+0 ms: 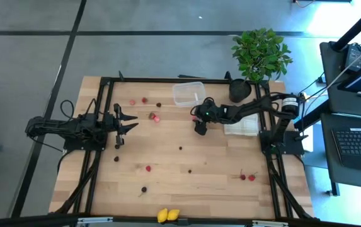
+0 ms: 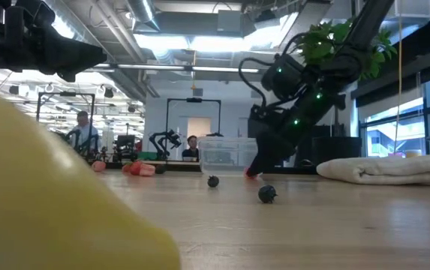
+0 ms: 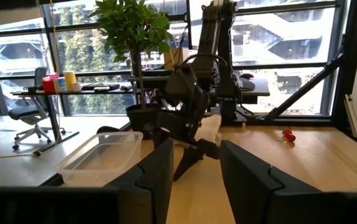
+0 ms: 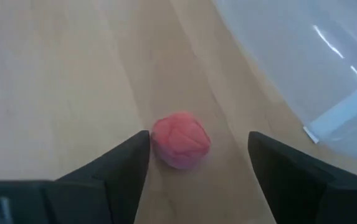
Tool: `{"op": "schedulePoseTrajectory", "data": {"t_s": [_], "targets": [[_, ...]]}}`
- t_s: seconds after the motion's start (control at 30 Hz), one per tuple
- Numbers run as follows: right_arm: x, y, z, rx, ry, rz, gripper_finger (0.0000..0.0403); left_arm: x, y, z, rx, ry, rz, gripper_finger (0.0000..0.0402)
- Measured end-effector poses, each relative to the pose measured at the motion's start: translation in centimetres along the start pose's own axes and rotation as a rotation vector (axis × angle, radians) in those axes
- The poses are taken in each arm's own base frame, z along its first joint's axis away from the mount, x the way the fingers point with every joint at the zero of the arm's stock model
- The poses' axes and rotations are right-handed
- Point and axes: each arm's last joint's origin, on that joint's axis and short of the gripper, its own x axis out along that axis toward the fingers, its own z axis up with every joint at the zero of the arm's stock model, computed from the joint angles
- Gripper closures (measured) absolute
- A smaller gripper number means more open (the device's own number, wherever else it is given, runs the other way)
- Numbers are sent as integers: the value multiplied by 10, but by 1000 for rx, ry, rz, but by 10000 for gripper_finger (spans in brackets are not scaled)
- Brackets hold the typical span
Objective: Pick and placing Produce into tupperware
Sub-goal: Put the bottom right peach into the transparent container
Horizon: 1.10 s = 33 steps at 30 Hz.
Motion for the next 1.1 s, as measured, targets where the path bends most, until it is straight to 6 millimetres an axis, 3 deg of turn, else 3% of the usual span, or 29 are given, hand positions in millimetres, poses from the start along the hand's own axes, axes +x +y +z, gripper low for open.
{"op": "schedulePoseTrajectory", "data": {"t_s": [0.3, 0.83, 1.1], "targets": [[2, 0, -1, 26, -4, -1, 142, 0, 0, 0, 1, 0, -2, 278], [3, -1, -1, 27, -3, 2, 276, 0, 0, 0, 2, 0, -2, 278], [3, -1, -1, 50, -3, 3, 308, 0, 0, 0, 1, 0, -2, 278]]}}
